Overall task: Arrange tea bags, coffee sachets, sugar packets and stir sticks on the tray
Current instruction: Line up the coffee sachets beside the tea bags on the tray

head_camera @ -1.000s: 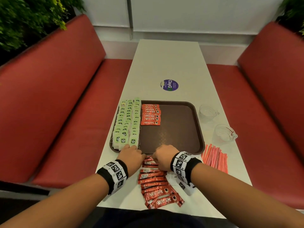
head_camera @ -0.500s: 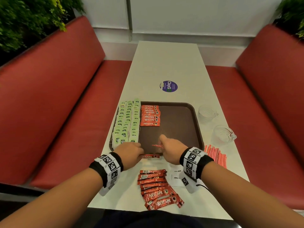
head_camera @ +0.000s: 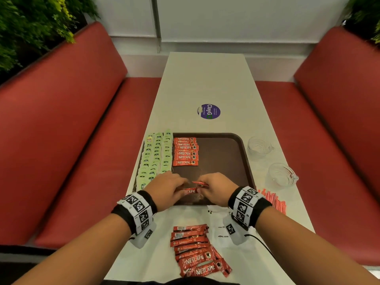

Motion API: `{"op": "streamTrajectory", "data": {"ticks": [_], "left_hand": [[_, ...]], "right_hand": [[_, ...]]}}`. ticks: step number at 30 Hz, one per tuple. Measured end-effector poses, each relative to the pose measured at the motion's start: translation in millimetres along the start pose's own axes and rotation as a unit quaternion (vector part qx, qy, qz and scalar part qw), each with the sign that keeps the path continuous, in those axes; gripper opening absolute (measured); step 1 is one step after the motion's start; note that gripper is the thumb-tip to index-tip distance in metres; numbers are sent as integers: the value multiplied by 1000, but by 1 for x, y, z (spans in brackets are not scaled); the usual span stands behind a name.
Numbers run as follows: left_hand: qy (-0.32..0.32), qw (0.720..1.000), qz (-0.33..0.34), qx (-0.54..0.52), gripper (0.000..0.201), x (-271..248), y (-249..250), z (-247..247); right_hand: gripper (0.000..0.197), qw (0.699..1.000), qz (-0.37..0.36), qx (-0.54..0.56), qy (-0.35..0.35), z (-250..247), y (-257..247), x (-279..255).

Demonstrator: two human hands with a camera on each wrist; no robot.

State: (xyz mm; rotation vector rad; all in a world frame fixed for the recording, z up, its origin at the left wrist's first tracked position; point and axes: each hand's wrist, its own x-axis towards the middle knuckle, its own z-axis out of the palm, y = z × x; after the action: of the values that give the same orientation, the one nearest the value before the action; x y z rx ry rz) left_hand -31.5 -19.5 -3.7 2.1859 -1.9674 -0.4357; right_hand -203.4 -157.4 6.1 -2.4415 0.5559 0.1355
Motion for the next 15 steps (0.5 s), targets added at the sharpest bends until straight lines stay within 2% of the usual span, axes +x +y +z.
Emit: {"op": "streamTrajectory", "data": {"ticks": [4,8,12,15], "left_hand": [[24,999,4,41,27,21,4,-1],[24,996,-68,52,18,49,-6,-6],[-35,987,-136,77,21,73,-18,-5],[-74,982,-146,97,19,86,-22,0]], "right_hand": [[9,999,7,-6,31,-3,3,8],[14,996,39,13,74,-8,12,14],[33,994,66,34,75,-8,22,15],[31,993,78,51,78,-9,26,14]]}}
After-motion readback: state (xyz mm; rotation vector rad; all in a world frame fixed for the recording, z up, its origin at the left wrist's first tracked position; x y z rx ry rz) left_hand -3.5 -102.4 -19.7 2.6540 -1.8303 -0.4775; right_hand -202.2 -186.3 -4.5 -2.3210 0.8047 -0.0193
